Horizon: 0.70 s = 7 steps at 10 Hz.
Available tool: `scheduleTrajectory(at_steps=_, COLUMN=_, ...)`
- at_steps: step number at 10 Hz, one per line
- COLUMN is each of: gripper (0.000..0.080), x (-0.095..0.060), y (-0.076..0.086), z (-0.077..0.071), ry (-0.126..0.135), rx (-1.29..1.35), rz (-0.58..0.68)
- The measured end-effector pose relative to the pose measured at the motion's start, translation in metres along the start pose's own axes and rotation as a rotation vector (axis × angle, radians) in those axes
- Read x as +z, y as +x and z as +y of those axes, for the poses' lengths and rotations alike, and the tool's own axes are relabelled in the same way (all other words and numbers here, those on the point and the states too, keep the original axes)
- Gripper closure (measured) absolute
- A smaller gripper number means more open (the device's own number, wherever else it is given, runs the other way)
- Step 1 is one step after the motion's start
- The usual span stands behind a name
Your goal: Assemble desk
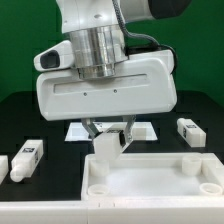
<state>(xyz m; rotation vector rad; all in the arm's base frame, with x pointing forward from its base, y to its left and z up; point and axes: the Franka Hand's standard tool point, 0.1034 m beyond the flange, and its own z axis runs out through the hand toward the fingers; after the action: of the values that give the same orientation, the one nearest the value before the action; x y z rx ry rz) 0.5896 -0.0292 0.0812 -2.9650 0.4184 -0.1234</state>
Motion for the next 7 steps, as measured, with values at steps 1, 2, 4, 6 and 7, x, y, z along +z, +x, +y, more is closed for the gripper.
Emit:
scheduleTrajectory(at_steps=1, gripper=0.0515, x=0.000, y=-0.008, z=0.006, ry=-0.013, rx=-0.121, rz=0.013)
scheduleTrajectory(at_steps=2, gripper=0.0515, x=-0.008, y=-0.022, z=0.022, ry=-0.016, rx=-0.239, rz=-0.002)
scheduleTrajectory(at_steps=4, gripper=0.0515, x=-0.020, y=-0.061, z=0.056, ry=-0.048, rx=-0.305, rz=-0.004)
scheduleTrajectory(at_steps=6, gripper=0.0515, x=-0.017, y=-0.064, z=0.058, ry=-0.061, rx=-0.417, rz=-0.006)
scheduleTrajectory(at_steps=7, gripper=0.0515, x=-0.017, y=-0.064, z=0.058, ry=-0.061, rx=-0.416, rz=-0.007)
